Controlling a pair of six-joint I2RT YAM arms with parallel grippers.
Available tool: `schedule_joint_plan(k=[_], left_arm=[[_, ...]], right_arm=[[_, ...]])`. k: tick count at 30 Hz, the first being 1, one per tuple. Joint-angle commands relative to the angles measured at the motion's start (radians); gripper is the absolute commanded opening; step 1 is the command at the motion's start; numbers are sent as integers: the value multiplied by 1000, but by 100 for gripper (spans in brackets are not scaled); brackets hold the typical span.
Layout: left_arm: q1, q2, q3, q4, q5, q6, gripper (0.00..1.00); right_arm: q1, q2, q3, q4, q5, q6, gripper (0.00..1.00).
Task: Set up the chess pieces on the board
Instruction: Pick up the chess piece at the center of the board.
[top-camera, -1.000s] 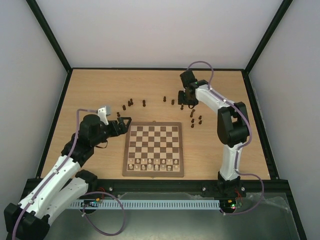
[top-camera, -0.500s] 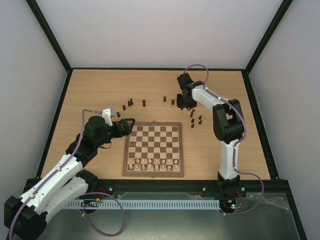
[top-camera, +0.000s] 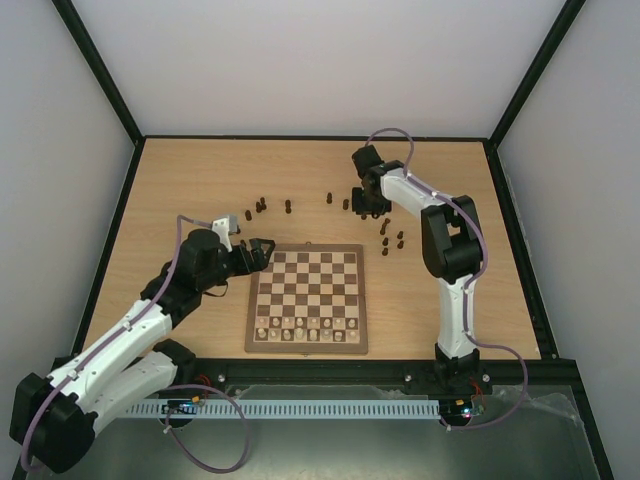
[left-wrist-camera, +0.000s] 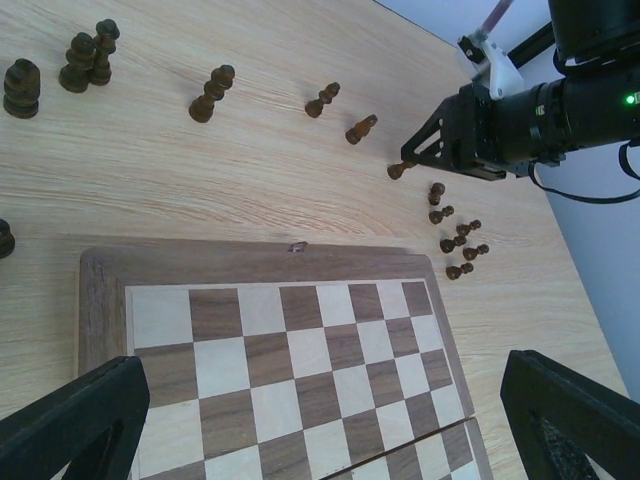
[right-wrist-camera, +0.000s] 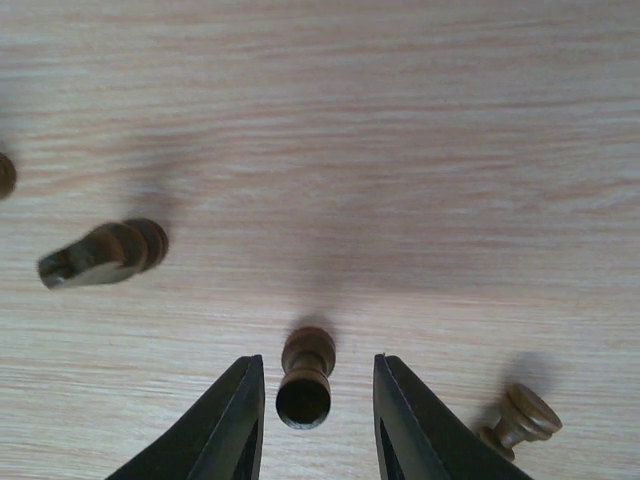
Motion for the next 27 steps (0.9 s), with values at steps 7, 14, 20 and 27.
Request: schedule_joint_plan(k=[7, 14, 20, 27], left_arm=[[-8, -21, 13, -20, -37, 14, 99], [-9, -22, 19, -50, -70, 4, 99], [-9, -23, 21, -63, -78, 0, 99], [-9, -27, 14, -67, -86, 0, 100]], right_arm=[[2, 49, 61, -59, 11, -10, 31], [2, 50, 57, -63, 12, -10, 22], [2, 43, 57, -70, 15, -11, 15], [2, -3, 42, -75, 24, -9, 9]])
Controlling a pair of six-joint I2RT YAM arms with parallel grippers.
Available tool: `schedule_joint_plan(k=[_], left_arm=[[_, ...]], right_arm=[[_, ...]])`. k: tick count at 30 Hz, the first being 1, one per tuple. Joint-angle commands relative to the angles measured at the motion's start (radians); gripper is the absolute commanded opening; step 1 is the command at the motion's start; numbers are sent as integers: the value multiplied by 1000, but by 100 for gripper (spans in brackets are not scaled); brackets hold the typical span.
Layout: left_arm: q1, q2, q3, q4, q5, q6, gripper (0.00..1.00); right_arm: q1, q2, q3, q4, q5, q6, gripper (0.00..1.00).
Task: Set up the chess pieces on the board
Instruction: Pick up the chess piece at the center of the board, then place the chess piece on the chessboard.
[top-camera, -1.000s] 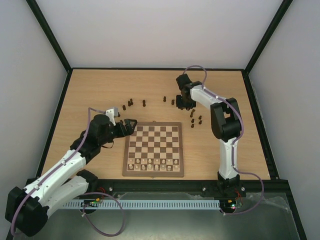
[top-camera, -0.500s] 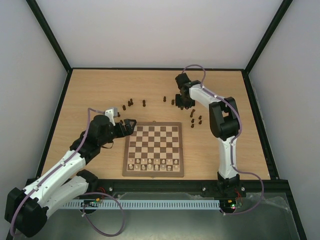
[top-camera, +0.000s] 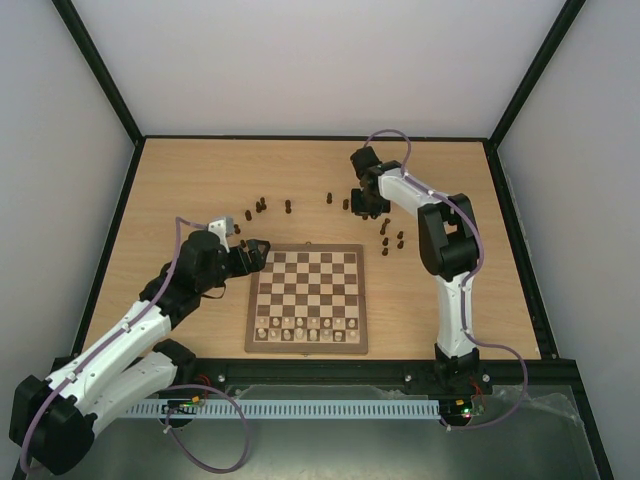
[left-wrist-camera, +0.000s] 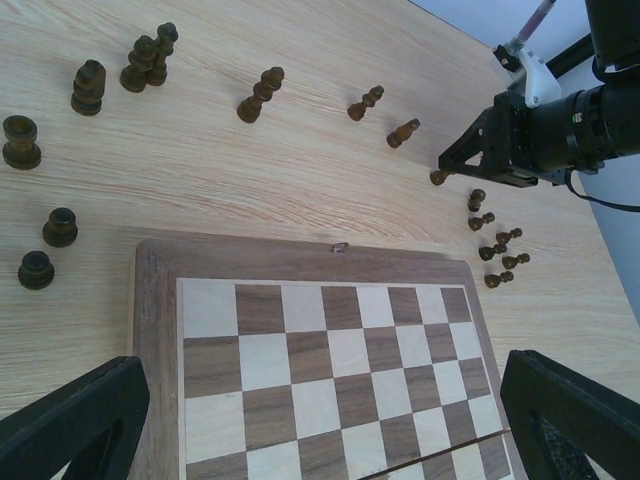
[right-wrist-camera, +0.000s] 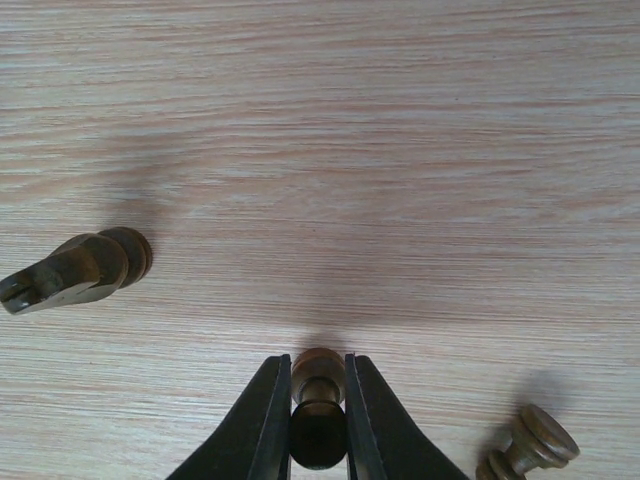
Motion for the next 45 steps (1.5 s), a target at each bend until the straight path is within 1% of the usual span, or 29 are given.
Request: schedule_joint_plan(k=[1, 4, 7, 12, 18, 23, 30, 45], left_arm=[[-5, -11, 13, -17, -19, 0, 100], [-5, -9, 11, -30, -36, 1, 100], [-5, -12, -1, -35, -52, -3, 99], [-5, -11, -18, -31, -54, -7, 100], [-5, -10, -21, -33, -54, -1, 100], [-5, -28, -25, -41, -62, 3, 99], [-5, -28, -29, -40, -68, 4, 100], [-5, -24, -38, -31, -72, 3, 100]], right_arm=[[3, -56, 2, -68, 20, -4, 9], [12, -120, -26, -70, 32, 5, 9], [42, -182, -60, -85, 64, 7, 9], [89, -281, -139, -110, 71, 9, 10], [163, -380, -234, -141, 51, 9, 10], [231, -437, -338, -123, 29, 23, 11], [277, -460, -442, -77, 16, 46, 11], [285, -395, -435, -25, -5, 47, 11]])
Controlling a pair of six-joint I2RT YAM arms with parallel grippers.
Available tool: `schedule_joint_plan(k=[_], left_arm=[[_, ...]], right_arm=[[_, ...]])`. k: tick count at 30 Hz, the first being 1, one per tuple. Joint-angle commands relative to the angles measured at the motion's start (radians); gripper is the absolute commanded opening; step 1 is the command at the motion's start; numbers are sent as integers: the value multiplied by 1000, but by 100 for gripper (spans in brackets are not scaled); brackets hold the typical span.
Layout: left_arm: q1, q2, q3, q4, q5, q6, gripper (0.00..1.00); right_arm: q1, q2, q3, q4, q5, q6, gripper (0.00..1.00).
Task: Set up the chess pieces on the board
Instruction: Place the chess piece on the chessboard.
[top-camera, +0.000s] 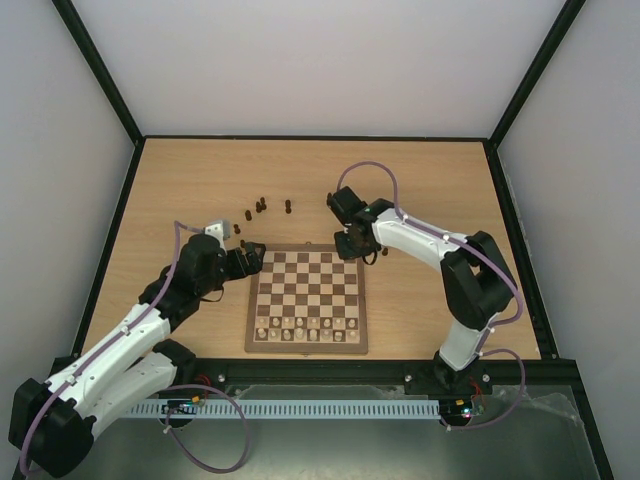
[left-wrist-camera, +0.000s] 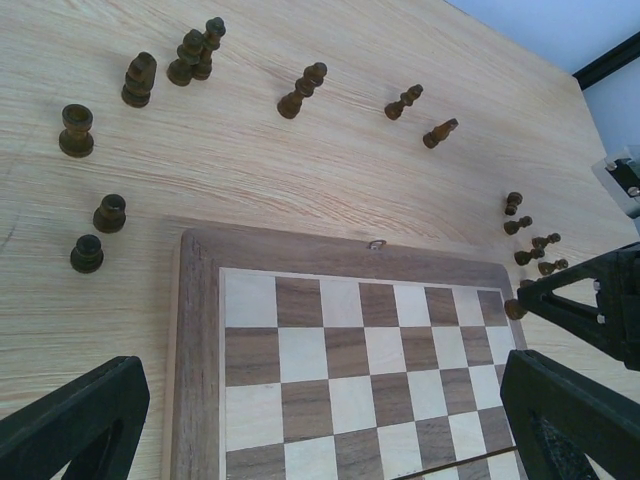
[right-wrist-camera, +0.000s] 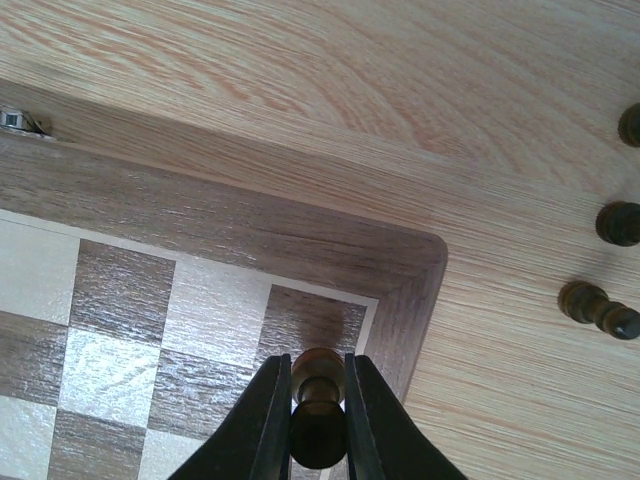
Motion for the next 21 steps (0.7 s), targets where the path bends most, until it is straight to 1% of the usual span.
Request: schedule_joint_plan(k=[1, 15, 21], left_arm=[[-5, -4, -14, -4, -15, 5, 100], [-5, -1, -22, 5, -16, 4, 100], [-5, -1, -24, 4, -20, 3, 99]], right_arm=[[6, 34, 5, -5, -19, 5, 11], [5, 57, 11, 5, -19, -1, 12], [5, 67, 10, 8, -17, -1, 15]])
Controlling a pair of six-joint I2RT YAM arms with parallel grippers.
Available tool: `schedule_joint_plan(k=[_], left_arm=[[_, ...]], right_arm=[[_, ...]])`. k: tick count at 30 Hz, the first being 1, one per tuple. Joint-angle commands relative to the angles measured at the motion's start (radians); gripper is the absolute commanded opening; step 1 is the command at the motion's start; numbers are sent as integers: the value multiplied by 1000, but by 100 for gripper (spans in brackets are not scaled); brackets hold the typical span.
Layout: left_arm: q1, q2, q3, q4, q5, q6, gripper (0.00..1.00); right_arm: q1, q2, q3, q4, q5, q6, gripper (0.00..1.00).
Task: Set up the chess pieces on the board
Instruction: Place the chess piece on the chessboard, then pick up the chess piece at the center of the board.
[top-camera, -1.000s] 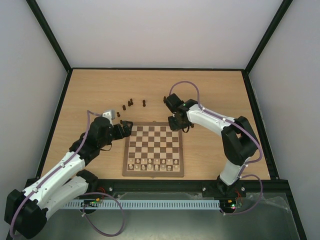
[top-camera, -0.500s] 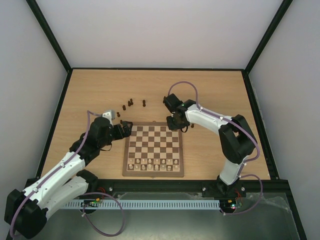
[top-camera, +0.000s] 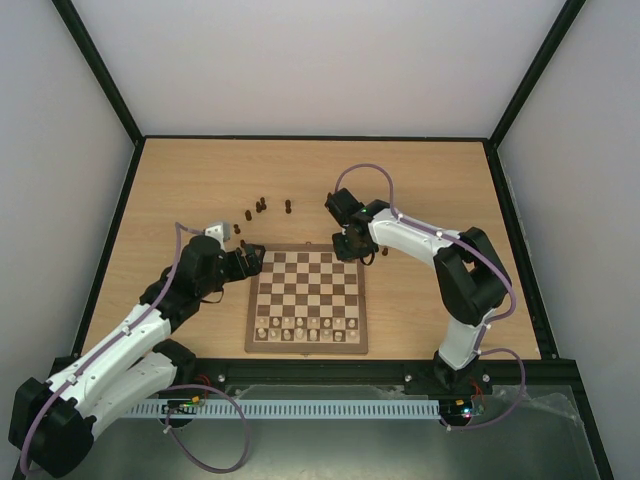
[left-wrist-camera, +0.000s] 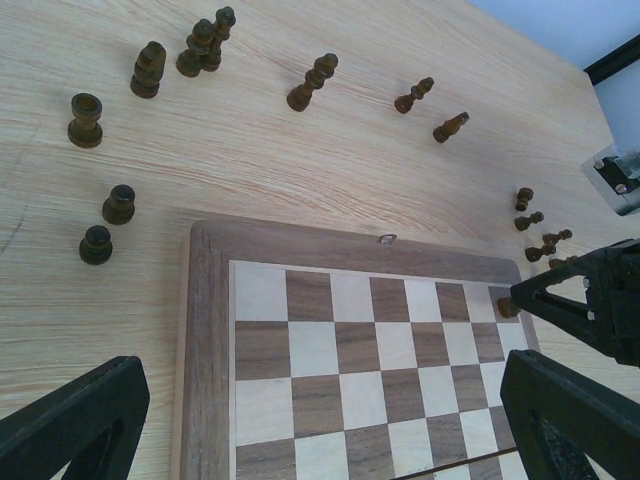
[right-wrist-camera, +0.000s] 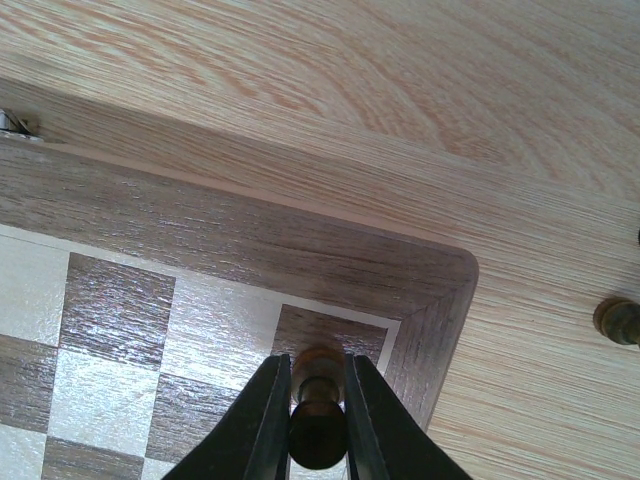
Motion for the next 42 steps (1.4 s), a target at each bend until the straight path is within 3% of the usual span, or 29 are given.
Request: schedule_joint_plan(k=[1, 10, 15, 20, 21, 26, 42], left_arm=[[-5, -2, -9, 3, -13, 5, 100], [-5, -7, -11, 2, -14, 1, 99], [-5, -22, -12, 21, 8, -3, 100], [-5, -32, -5, 22, 17, 5, 100], [-5, -38, -5, 25, 23, 8, 100], [-4, -94, -11, 38, 54, 29, 99], [-3, -39, 45, -38, -65, 29, 100]], right_arm=[[5, 23, 10, -20, 2, -1, 15], [4, 3, 10, -24, 2, -3, 25], [5, -49, 9, -29, 3, -13, 43], [5, -89, 25, -40, 14, -18, 54], [5, -99, 30, -42, 20, -18, 59], [4, -145, 55, -52, 42, -35, 100], [-70, -165, 93, -46, 110, -25, 99]])
